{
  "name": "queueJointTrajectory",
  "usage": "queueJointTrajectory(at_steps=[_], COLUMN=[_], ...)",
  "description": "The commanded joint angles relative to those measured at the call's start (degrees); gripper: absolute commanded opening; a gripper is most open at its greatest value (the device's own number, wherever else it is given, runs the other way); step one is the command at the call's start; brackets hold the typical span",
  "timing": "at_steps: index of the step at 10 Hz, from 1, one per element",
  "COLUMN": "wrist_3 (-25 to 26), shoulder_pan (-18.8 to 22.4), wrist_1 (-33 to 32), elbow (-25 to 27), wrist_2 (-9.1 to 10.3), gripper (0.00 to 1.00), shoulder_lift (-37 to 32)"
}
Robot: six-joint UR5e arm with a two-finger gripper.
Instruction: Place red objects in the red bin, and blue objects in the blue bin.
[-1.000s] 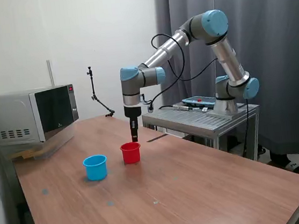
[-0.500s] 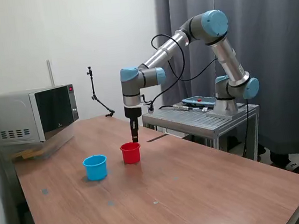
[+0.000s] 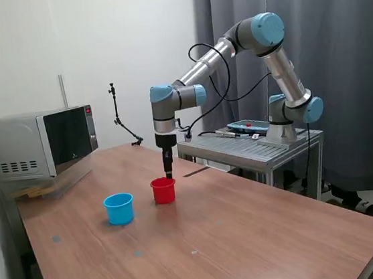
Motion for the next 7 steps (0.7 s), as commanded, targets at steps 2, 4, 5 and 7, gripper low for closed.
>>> queueJointTrajectory(at_steps=[2, 4, 5, 7], wrist_3=[0.02, 0.02, -0.15, -4.34], shoulder_pan=[-0.01, 0.08, 0.17, 3.75], wrist_1=[0.00, 0.00, 0.00, 0.52], elbow=[-0.04, 0.13, -0.13, -0.13], wrist_2=[0.00, 0.00, 0.00, 0.00], gripper=[1.00, 1.00, 1.00, 1.00], shoulder_lift=[0.01, 0.01, 0.01, -2.18])
